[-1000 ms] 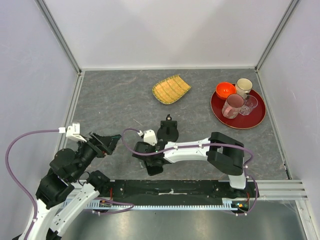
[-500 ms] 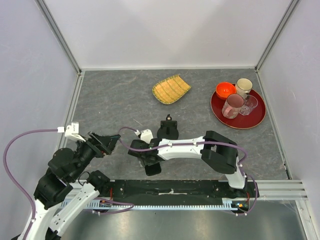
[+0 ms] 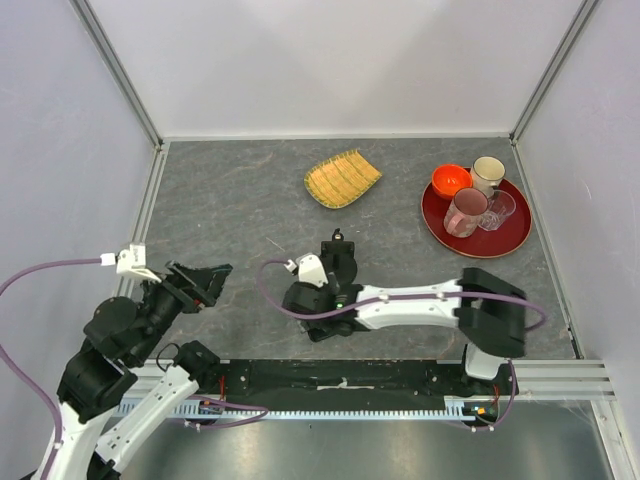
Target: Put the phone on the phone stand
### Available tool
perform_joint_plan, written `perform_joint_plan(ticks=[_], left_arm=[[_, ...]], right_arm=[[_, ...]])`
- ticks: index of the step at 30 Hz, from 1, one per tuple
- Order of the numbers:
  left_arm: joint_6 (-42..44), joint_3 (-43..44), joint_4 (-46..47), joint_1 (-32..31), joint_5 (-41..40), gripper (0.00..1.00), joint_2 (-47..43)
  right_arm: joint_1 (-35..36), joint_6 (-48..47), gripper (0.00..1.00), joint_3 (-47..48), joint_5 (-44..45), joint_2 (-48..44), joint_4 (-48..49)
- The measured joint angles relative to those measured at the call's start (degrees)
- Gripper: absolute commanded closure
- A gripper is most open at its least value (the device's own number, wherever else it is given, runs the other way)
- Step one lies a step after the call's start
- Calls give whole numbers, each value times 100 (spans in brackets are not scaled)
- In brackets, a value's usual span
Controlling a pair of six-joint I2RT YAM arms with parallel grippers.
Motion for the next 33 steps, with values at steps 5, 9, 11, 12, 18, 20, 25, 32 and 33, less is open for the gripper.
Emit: perform_joint_plan(ticks=[5, 9, 11, 12, 18, 20, 25, 32, 33], left_arm=[[-9, -205, 39, 0, 85, 12, 369], [2, -758, 546, 0, 787, 12, 490], [26, -1040, 979, 0, 1355, 14, 590], [50, -1189, 1255, 0, 1735, 14, 752], [160, -1401, 2273, 0, 3224, 19, 2275], [160, -1486, 2516, 0, 3464, 26, 2474], [129, -1639, 3071, 0, 3807, 48, 2710], [-4, -1705, 3532, -17, 4116, 98, 2909], [7, -1705, 3506, -17, 4124, 98, 2916]], right_arm=[[227, -850, 100, -1521, 188, -1683, 1661], [511, -1390, 100, -2496, 173, -3003, 2837], [525, -1576, 100, -2662, 177, -3403, 3206], [520, -1652, 100, -2673, 175, -3512, 3346], [501, -1880, 100, -2673, 164, -3724, 3735], [501, -1921, 100, -2673, 157, -3755, 3744], [501, -1998, 100, -2673, 149, -3853, 3733], [494, -2181, 43, -2549, -26, -3773, 3377], [472, -2194, 25, -2468, -76, -3716, 3254]])
